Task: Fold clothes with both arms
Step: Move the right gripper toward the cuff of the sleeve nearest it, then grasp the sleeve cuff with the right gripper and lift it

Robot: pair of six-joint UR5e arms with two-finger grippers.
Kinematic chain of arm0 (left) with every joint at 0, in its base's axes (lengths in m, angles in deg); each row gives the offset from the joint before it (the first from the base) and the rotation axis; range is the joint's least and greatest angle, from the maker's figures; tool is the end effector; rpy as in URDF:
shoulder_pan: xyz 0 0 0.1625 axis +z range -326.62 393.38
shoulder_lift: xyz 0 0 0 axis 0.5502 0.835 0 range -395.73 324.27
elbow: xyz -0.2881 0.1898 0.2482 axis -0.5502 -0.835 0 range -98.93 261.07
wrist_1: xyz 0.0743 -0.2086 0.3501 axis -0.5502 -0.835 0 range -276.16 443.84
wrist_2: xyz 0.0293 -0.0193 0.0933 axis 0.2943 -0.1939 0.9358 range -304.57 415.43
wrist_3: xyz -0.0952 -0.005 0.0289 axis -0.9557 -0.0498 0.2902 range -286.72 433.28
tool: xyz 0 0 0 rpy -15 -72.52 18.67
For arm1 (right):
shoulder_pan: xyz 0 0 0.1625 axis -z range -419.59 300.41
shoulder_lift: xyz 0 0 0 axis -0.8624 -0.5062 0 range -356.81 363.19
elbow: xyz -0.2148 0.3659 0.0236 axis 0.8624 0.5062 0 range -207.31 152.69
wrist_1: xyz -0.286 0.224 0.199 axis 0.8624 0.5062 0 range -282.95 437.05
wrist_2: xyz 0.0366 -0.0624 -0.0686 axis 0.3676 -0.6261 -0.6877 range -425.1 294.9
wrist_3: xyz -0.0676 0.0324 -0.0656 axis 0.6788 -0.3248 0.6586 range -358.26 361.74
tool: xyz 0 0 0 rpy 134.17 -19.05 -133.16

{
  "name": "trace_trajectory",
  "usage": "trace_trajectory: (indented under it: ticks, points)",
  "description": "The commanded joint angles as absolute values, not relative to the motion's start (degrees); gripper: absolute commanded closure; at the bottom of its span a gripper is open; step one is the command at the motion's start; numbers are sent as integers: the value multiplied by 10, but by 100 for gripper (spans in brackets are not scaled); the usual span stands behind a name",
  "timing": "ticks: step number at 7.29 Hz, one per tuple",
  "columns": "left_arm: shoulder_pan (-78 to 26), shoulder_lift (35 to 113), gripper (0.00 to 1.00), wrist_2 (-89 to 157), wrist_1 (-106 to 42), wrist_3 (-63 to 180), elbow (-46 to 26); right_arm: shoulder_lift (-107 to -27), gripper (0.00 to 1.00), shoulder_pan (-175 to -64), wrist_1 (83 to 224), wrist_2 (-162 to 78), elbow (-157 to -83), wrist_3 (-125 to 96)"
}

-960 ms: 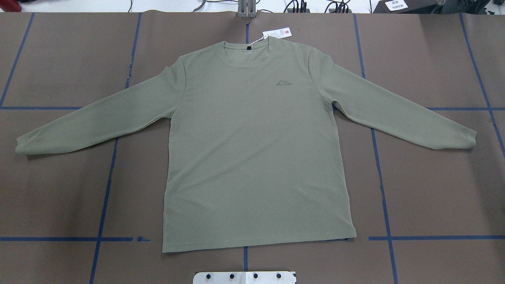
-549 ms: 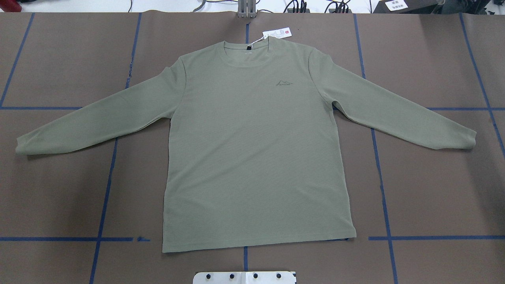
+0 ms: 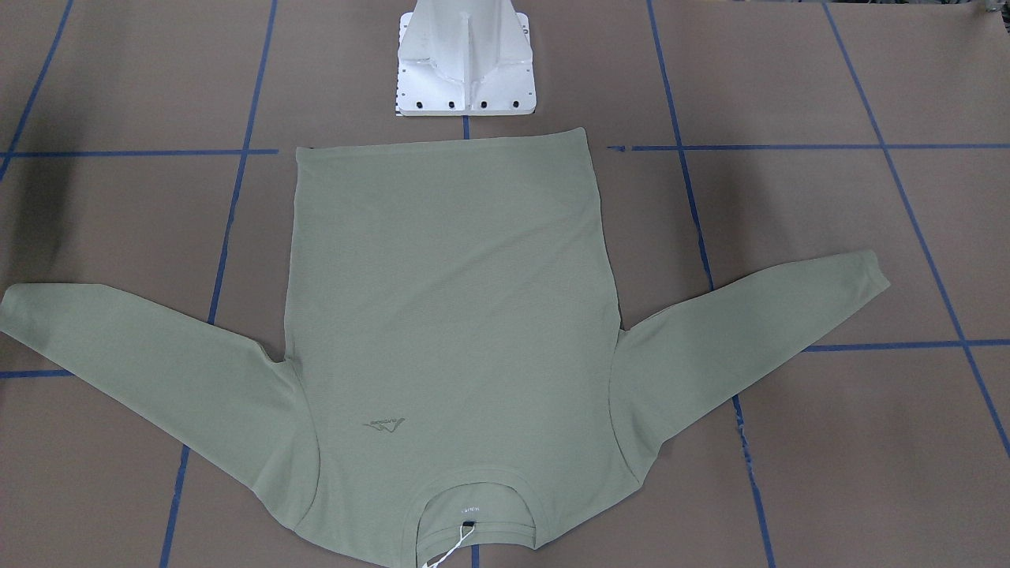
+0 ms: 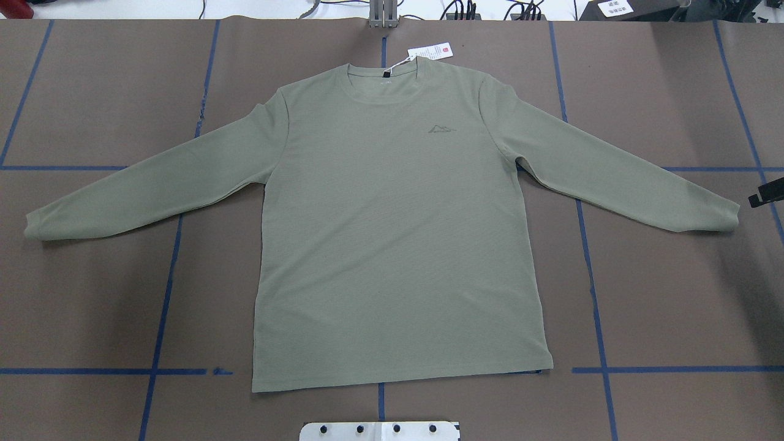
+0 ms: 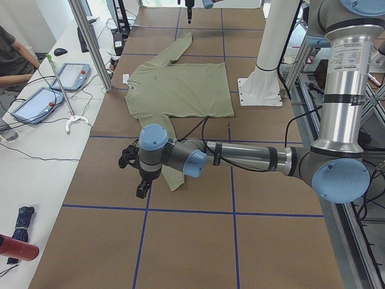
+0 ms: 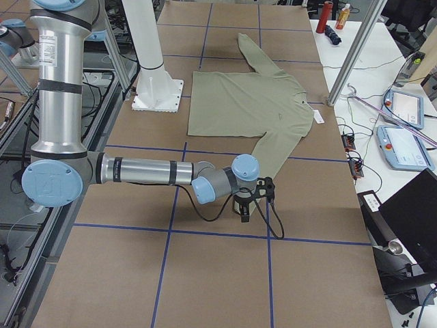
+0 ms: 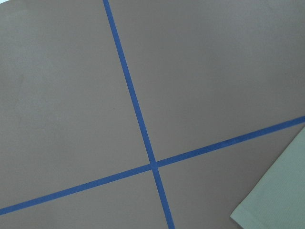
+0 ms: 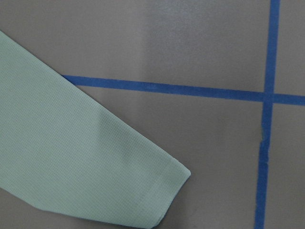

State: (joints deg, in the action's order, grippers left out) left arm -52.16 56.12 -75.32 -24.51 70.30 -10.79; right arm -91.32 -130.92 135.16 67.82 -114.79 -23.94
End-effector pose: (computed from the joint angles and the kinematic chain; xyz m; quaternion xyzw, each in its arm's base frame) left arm -0.0272 -0.5296 0.5945 0.1567 0.3526 0.0785 0.9192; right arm -0.0907 -0.4728 0.6584 0.0507 -0.4065 -0.0230 0.9120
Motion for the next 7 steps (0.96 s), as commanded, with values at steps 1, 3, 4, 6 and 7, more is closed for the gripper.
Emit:
trace_trajectory:
  ticks: [1, 3, 4, 6, 7]
  points:
    - [-521, 561, 0, -753, -247, 687, -109, -912, 0, -1255, 1312, 632, -1130, -289]
    - [-521, 561, 0, -753, -249, 688, -112, -911, 0, -1245, 1313, 632, -1124, -295]
    - [-521, 561, 0, -753, -249, 689, -113, -901, 0, -1241, 1312, 632, -1106, -295]
    - [-521, 559, 0, -753, -250, 690, -114, -888, 0, -1237, 1313, 633, -1090, -295]
    - [-521, 559, 0, -753, -262, 689, -112, -888, 0, -1237, 1313, 637, -1091, -295]
